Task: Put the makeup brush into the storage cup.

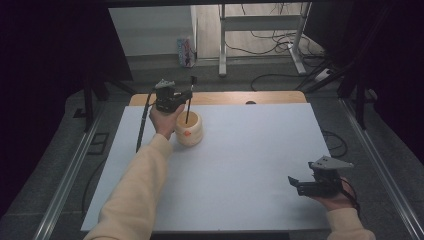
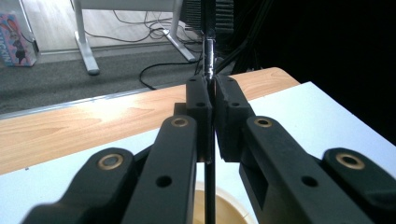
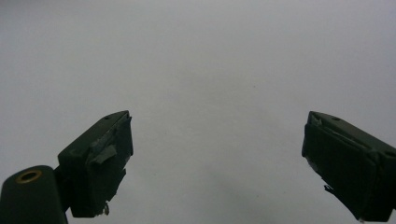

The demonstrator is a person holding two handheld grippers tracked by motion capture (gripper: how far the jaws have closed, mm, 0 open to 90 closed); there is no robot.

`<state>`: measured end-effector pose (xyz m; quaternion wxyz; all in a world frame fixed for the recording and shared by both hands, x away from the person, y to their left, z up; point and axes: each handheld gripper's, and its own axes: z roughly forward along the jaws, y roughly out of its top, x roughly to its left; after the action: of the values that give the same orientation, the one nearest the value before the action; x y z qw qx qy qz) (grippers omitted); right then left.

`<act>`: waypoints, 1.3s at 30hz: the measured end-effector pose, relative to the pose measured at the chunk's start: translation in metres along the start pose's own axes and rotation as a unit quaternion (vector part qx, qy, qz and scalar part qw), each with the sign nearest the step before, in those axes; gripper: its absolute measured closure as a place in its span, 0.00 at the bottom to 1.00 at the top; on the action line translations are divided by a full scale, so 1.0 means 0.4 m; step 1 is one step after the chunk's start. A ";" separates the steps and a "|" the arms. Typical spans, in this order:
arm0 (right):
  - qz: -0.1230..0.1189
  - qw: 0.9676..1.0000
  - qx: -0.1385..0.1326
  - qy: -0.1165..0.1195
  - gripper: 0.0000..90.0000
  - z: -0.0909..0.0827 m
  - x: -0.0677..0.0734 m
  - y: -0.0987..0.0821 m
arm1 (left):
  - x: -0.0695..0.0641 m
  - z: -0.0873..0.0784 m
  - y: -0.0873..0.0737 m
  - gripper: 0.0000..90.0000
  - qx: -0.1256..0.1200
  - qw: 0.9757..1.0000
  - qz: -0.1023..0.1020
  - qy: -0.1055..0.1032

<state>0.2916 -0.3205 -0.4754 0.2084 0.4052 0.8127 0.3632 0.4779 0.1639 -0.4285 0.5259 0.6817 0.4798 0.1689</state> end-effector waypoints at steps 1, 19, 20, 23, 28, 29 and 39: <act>0.000 1.000 0.000 0.000 0.10 0.000 0.000 0.000 | 0.001 0.002 -0.004 0.96 -0.002 1.000 -0.003 0.000; -0.005 1.000 -0.002 0.001 0.10 0.001 0.003 0.000 | 0.032 -0.013 -0.056 0.96 -0.008 1.000 -0.022 -0.003; -0.005 1.000 -0.002 0.001 0.10 0.001 0.003 0.000 | 0.031 -0.015 -0.056 0.96 -0.007 1.000 -0.022 -0.005; -0.005 1.000 -0.001 0.001 0.10 0.001 0.004 0.001 | 0.029 -0.020 -0.058 0.96 -0.007 1.000 -0.021 -0.006; -0.006 1.000 -0.001 0.002 0.10 0.002 0.005 0.001 | 0.029 -0.025 -0.062 0.96 -0.009 1.000 -0.019 -0.008; -0.006 1.000 -0.001 0.002 0.10 0.002 0.006 0.001 | 0.030 -0.025 -0.063 0.96 -0.007 1.000 -0.017 -0.007; -0.007 1.000 -0.001 0.001 0.10 0.002 0.006 0.001 | 0.027 -0.020 -0.096 0.96 0.000 1.000 -0.013 -0.004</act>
<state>0.2909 -0.3183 -0.4757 0.2106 0.3990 0.8151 0.3633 0.4591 0.1769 -0.4622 0.5299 0.6759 0.4867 0.1594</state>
